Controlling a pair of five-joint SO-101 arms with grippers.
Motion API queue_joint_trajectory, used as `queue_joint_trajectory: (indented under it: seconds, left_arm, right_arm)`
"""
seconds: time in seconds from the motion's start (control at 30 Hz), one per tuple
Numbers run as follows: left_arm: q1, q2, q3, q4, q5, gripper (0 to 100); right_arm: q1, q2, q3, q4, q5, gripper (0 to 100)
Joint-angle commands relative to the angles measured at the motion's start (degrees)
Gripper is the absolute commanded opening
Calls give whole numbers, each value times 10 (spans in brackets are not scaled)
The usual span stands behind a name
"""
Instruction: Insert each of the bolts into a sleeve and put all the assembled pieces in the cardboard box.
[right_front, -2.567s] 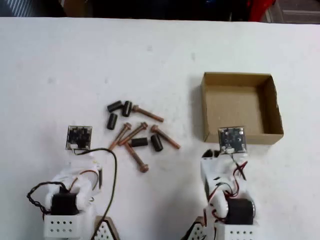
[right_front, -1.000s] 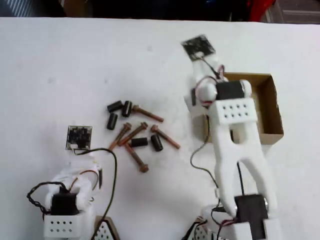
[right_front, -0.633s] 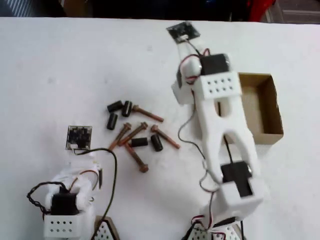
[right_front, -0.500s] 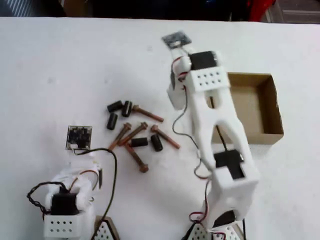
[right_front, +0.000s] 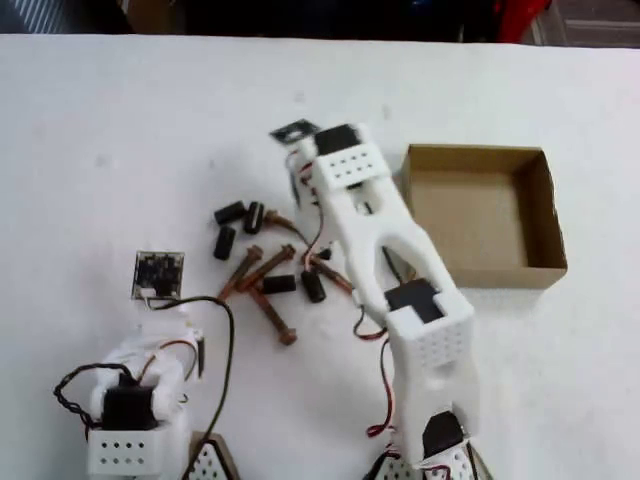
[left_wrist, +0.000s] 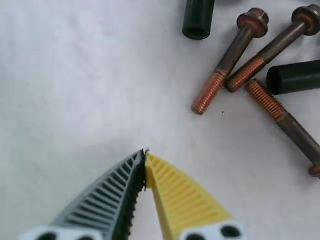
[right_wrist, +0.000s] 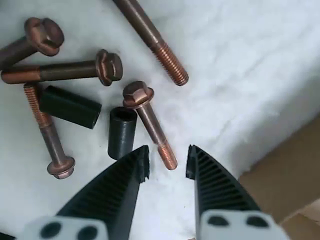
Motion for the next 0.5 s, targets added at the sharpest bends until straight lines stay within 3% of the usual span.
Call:
queue_joint_trajectory:
  seconds: [0.0,0.47]
  left_arm:
    - [-1,-4,-2,3,-2,25]
    - [-1,-4,-2,3,-2,25]
  right_arm:
    - [7,-94,-24,10,-4,120]
    - [-15,-411,-1,44,1,120]
